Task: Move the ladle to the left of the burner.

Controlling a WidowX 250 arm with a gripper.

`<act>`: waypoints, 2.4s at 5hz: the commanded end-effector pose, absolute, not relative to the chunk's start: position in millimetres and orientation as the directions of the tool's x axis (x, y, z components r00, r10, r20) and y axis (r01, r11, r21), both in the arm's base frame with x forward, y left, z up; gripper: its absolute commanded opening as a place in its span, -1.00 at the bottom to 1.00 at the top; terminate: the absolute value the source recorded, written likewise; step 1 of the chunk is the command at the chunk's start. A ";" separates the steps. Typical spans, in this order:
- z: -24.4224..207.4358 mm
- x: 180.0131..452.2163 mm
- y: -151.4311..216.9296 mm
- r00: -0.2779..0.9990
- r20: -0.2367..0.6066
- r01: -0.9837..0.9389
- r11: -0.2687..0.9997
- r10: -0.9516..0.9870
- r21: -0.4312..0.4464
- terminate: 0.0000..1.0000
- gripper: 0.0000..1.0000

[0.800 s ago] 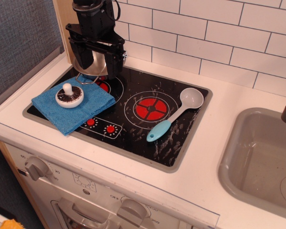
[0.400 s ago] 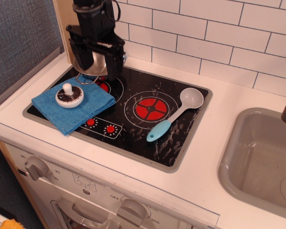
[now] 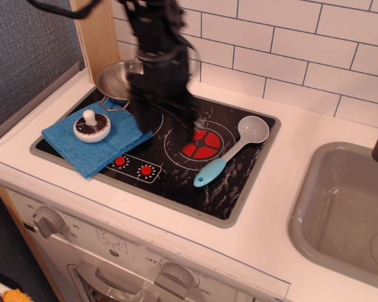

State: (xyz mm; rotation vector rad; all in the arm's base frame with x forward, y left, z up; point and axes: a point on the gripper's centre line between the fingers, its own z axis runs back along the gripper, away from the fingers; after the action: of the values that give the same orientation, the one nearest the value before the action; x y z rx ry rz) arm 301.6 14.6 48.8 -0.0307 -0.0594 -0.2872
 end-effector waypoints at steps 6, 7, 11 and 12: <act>12.4 304.0 -21.8 0.958 -0.014 0.287 0.957 -0.288 -0.032 -1.00 -1.00; 12.6 300.5 -22.0 0.952 -0.015 0.304 0.952 -0.305 -0.015 -1.00 -1.00; 48.2 357.8 58.6 0.995 0.081 0.054 0.999 -0.054 0.000 -1.00 -1.00; 35.7 360.1 68.4 0.999 0.042 0.020 0.999 -0.021 0.027 -1.00 -1.00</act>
State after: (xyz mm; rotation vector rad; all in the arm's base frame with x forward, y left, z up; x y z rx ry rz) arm 360.4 61.4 18.4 0.0135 0.0054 -0.0214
